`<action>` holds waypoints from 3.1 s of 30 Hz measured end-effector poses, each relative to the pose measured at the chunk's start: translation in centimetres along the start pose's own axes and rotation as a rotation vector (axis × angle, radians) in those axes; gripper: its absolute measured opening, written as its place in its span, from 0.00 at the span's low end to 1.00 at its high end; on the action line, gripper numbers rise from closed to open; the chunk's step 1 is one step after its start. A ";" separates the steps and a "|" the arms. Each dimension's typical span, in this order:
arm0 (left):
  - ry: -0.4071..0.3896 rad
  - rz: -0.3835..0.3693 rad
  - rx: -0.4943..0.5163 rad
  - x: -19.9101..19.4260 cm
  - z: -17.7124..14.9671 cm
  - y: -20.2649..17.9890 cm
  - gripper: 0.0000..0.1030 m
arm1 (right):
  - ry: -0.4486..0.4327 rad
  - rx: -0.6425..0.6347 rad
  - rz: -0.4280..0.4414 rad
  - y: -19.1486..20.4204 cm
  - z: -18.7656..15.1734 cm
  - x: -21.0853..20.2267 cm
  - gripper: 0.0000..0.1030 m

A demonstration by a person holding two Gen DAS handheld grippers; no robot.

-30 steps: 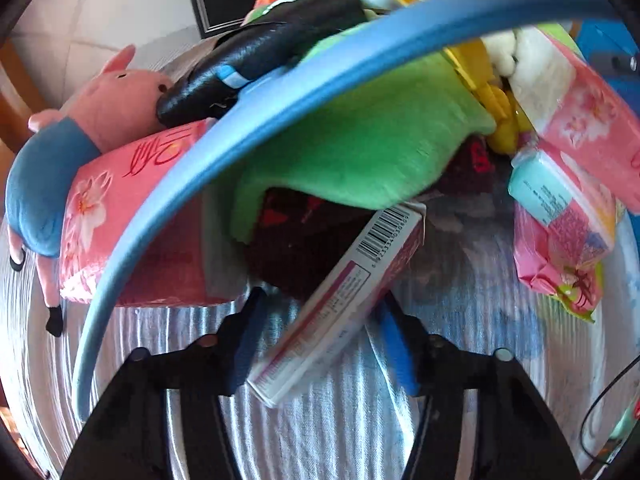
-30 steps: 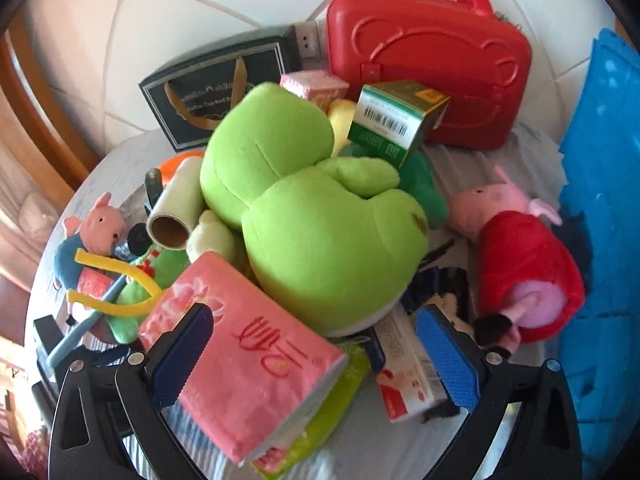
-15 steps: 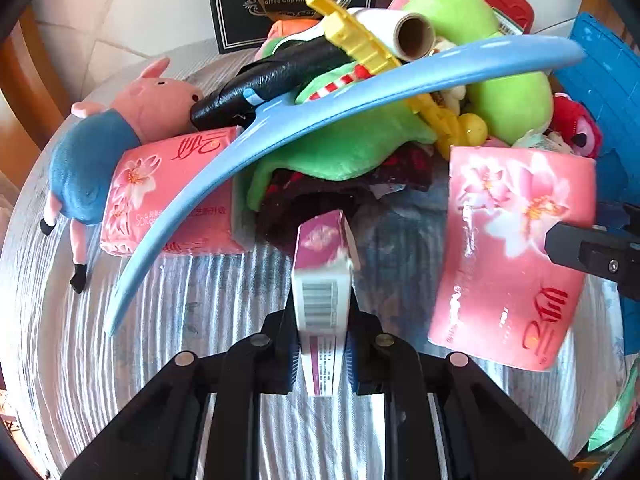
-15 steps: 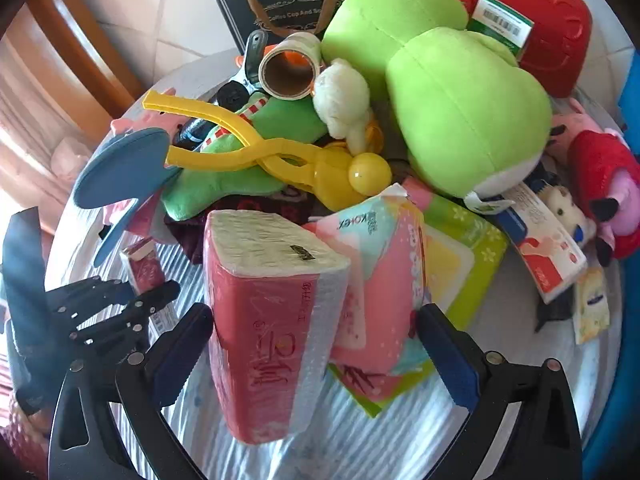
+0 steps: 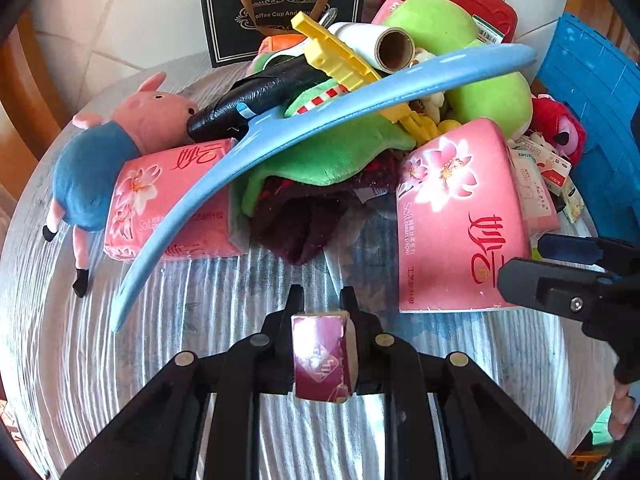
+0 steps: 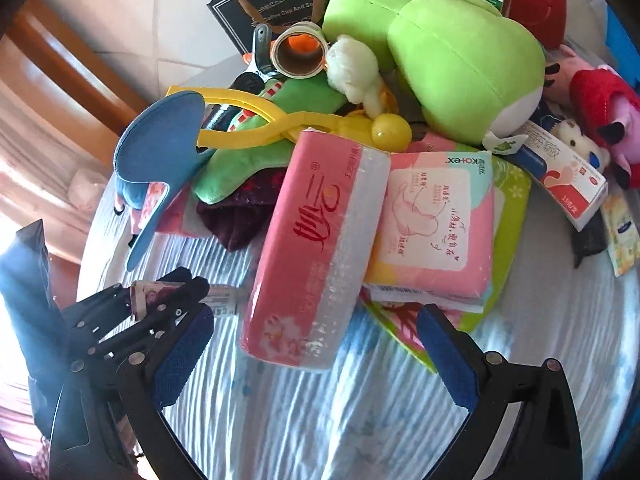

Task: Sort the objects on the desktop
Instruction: 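Grasp a small pink box with the left tool while the right tool grasps a pink tissue pack, then lift the pink box and tissue pack and carry them toward the crate, then open both tools over the crate to drop the box and tissue pack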

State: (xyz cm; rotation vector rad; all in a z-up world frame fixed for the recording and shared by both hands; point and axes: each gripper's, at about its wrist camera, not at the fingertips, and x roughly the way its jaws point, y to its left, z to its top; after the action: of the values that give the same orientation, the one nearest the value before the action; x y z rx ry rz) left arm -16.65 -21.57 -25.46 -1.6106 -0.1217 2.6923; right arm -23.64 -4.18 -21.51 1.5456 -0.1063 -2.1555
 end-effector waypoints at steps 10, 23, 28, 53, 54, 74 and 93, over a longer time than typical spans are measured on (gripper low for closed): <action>-0.071 0.017 0.044 -2.3 0.6 -0.8 0.17 | 0.015 -0.061 -0.071 1.4 0.5 1.4 0.52; -0.297 0.088 0.105 -12.6 1.3 -5.9 0.17 | -0.259 -0.202 -0.181 4.8 -1.6 -10.8 0.50; -0.390 0.095 0.119 -16.1 1.2 -8.1 0.17 | -0.397 -0.237 -0.233 6.3 -2.7 -15.8 0.50; -0.637 -0.290 0.351 -27.1 4.6 -37.0 0.17 | -0.862 0.063 -0.691 -9.2 -13.7 -42.2 0.50; -0.633 -0.303 0.362 -27.2 4.6 -38.4 0.17 | -0.864 0.082 -0.711 -10.2 -14.1 -42.9 0.50; -0.494 -0.384 0.529 -26.7 3.8 -50.1 0.24 | -0.819 0.261 -0.851 -23.4 -18.0 -47.3 0.79; -0.567 -0.352 0.463 -29.9 2.1 -44.2 0.79 | -0.904 0.204 -0.914 -18.4 -18.6 -48.6 1.00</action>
State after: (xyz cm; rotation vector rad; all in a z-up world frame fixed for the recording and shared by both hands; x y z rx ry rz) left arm -6.01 21.09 4.86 -0.6199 0.1879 2.5500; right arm -1.02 36.57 8.03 0.5749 0.1216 -3.5228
